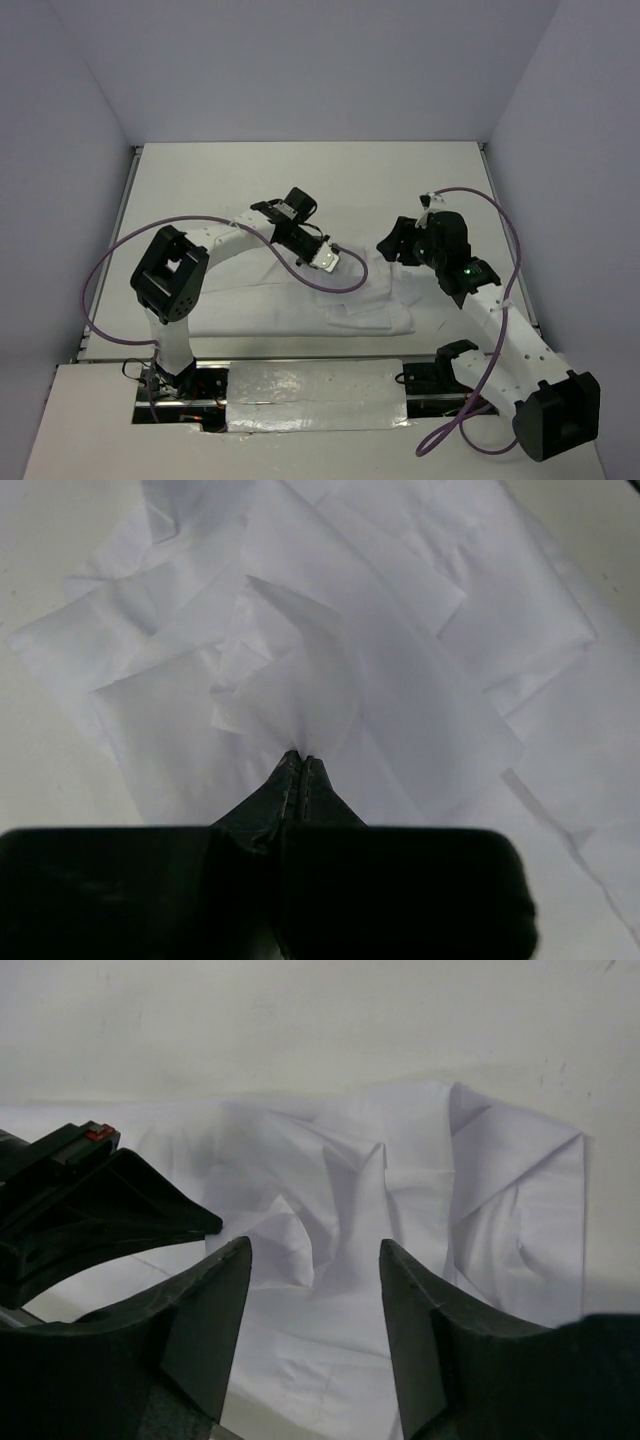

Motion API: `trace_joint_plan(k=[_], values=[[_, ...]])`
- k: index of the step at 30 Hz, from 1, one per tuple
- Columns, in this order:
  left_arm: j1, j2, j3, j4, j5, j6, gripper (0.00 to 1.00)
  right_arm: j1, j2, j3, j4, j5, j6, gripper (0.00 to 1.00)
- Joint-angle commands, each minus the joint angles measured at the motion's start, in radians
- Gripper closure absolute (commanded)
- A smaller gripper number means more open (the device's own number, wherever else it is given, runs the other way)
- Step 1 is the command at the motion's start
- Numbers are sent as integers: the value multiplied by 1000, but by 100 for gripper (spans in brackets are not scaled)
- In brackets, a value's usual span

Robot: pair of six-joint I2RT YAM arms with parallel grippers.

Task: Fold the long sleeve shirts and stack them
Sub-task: Fold the shirt

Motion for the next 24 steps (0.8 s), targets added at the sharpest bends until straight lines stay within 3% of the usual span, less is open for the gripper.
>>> trace_joint_plan(k=[1,3,4,5,8,17,21,24], values=[[-21,-32,-9,-108,14,286,99,24,9,-18,34,-30,11,37],[-24,-30,-12,-133,-12,357,84,33,29,-22,35,-33,16,35],[-27,-27,-13,-150,-23,389,66,44,35,-23,37,-38,17,34],[-28,-29,-17,-197,-49,479,55,48,43,-23,40,-39,17,34],[-28,-44,-39,-237,-92,623,43,65,55,-22,40,-42,16,34],[-28,-133,-190,-210,-193,865,42,107,109,-43,98,-94,37,44],[-29,-173,-243,-190,-213,929,39,146,156,-19,130,-99,36,60],[-29,-202,-262,-128,-201,870,38,186,196,1,156,-108,20,75]])
